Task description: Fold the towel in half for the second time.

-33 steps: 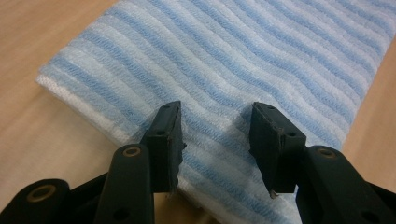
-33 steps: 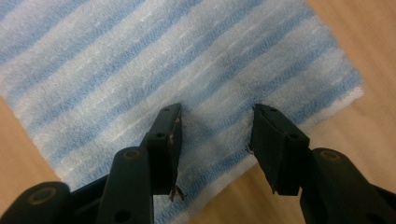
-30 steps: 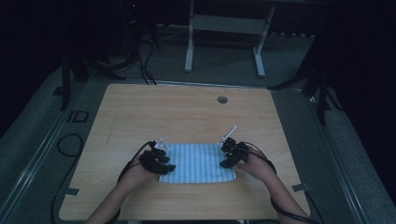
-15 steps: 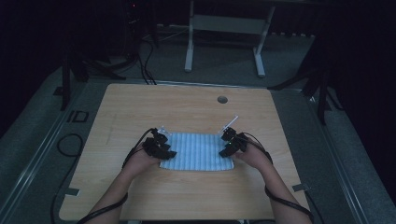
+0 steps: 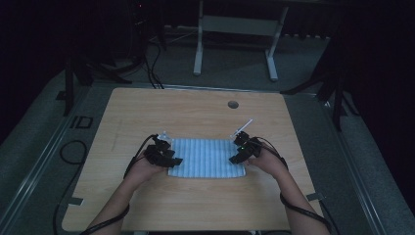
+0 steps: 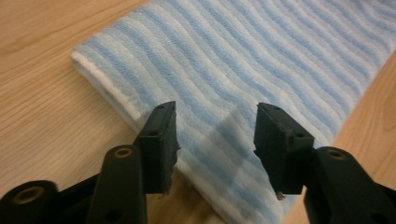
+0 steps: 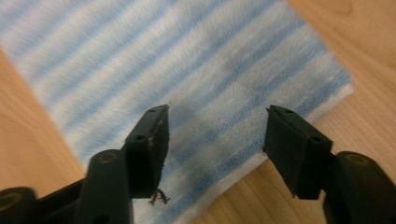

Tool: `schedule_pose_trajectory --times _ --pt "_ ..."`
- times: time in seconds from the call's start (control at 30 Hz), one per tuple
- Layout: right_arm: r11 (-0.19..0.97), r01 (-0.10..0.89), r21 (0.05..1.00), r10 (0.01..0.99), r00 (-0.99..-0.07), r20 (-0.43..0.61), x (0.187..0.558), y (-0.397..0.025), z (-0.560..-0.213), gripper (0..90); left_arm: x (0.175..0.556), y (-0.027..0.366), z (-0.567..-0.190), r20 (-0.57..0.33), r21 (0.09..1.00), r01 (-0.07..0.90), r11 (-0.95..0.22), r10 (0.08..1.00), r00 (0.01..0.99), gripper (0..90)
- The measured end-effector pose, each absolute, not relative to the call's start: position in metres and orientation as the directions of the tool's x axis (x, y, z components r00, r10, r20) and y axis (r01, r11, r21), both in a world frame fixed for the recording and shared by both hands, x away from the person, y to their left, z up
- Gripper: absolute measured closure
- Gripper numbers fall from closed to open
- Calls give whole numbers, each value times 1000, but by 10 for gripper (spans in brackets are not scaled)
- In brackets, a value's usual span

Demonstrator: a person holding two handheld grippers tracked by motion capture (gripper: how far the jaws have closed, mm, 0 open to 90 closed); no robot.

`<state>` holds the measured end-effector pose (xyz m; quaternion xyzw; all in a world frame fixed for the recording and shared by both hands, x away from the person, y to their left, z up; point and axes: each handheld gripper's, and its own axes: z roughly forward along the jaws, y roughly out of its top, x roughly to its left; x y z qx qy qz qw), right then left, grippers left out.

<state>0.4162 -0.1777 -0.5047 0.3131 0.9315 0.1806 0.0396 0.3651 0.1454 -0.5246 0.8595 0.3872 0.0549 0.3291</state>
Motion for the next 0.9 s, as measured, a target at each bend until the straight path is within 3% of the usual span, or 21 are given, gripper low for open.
schedule_pose_trajectory --times 0.1,0.17,0.4,0.47,0.77,0.9 --pt "719 560 411 590 -805 64 410 -181 -497 252 360 148 -524 -165 601 639 -481 707 688 340" --pt "732 530 427 562 -825 60 403 -181 -496 177 356 149 -526 -144 606 630 -485 712 687 219" --pt "682 485 547 567 -823 22 376 -194 -501 142 337 159 -524 -137 676 603 -425 731 669 68" --pt "671 478 566 573 -819 13 370 -200 -504 144 330 161 -522 -102 682 581 -444 729 677 68" --pt "609 478 633 593 -804 37 343 -228 -513 143 300 181 -521 -99 726 552 -409 732 674 68" --pt "554 457 696 640 -769 -4 331 -244 -517 140 291 192 -529 -91 723 556 -410 742 665 68"
